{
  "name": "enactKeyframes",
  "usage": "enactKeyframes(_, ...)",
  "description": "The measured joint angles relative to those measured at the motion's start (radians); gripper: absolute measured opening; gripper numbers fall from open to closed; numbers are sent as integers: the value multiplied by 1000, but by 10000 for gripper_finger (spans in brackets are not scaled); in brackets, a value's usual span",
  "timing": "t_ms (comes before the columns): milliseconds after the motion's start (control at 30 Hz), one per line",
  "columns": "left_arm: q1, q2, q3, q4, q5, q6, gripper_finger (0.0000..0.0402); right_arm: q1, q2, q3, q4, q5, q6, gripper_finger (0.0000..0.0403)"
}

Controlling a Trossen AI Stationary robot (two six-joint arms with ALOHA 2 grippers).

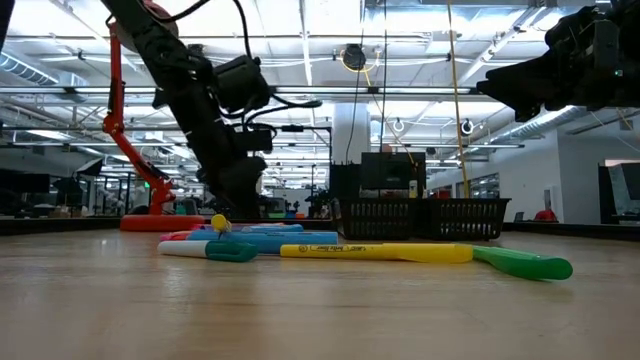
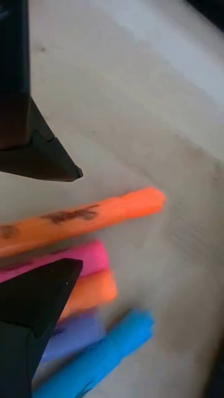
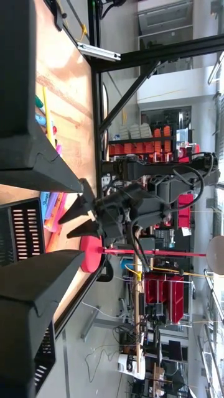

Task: Pick & Place Markers
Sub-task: Put the orange highlighter pen into the top left black bin

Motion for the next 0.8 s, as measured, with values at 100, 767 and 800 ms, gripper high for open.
enactKeyframes(100, 1, 26, -6, -7, -12, -14, 225, 0, 0, 0, 0, 0, 0, 146)
enactKeyframes(767, 38, 46, -1, -33, 55, -41, 66, 0, 0, 0, 0, 0, 0, 146)
enactKeyframes(800, 41, 46, -1, -28, 54, -38, 63, 0, 0, 0, 0, 0, 0, 146)
